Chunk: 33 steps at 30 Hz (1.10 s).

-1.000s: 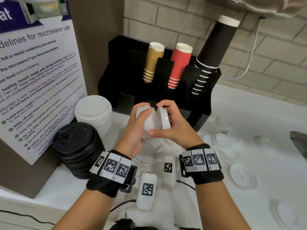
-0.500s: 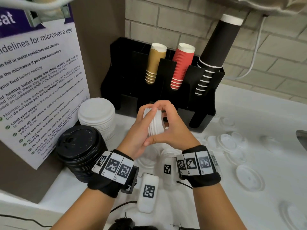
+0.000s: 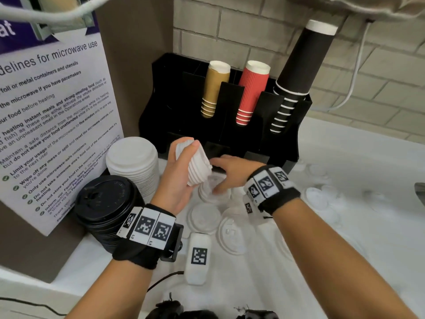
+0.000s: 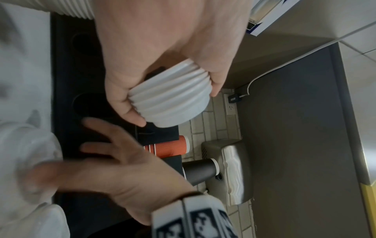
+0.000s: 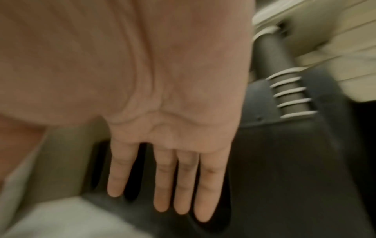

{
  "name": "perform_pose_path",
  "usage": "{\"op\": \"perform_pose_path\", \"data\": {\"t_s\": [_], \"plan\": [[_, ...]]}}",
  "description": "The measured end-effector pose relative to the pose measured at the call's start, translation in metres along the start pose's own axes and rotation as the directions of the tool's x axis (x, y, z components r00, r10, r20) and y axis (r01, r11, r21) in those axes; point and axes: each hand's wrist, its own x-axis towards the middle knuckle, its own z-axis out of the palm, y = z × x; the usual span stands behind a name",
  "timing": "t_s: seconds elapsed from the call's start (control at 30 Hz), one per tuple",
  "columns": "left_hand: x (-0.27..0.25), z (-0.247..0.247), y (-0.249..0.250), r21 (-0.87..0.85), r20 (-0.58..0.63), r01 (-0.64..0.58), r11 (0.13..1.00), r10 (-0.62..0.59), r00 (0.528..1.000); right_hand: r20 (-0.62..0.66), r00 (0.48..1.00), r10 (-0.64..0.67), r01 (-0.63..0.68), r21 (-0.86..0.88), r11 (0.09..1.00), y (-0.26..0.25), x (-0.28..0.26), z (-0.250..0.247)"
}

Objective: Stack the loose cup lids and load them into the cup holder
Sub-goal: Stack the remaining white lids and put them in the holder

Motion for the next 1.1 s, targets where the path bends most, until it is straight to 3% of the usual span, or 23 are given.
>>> {"op": "perform_pose_path", "data": {"t_s": [0.1,0.3,0.5,0.6,0.67,0.77,0.83,1.1], "plan": [[0.001,0.001,-0.001,0.002,-0.019,-0.002,1.000,0.002,1.000,0.187,0.982,0.010,0.020,-0.160,0.987,0.002,0.022,0.010],[0.001,0.001,0.003,0.013,-0.051,-0.018,1.000,0.018,0.999,0.225,0.974,-0.003,0.062,-0.254,0.965,0.004,0.042,0.027],[-0.001,0.000,0.007,0.040,-0.071,-0.053,0.998,0.056,0.996,0.055,0.997,-0.053,0.059,-0.117,0.991,-0.001,0.020,0.009],[-0.001,-0.003,0.006,0.106,-0.079,-0.076,0.991,0.084,0.993,-0.115,0.991,-0.073,0.085,0.108,0.990,-0.001,-0.006,-0.013],[-0.001,-0.004,0.003,0.148,-0.078,-0.078,0.986,0.090,0.993,-0.240,0.968,-0.071,0.151,0.338,0.929,0.001,-0.027,-0.022],[-0.001,-0.003,0.002,0.178,-0.034,-0.025,0.984,0.032,0.999,-0.348,0.927,-0.138,0.335,0.605,0.723,-0.008,-0.052,-0.025],[-0.001,0.000,0.001,0.192,0.016,0.011,0.981,-0.015,1.000,-0.363,0.911,-0.197,0.397,0.637,0.660,-0.015,-0.057,-0.021],[-0.002,0.008,-0.002,0.100,0.015,-0.006,0.995,0.004,1.000,-0.413,0.890,-0.192,0.433,0.639,0.635,-0.022,-0.062,-0.013]]}}
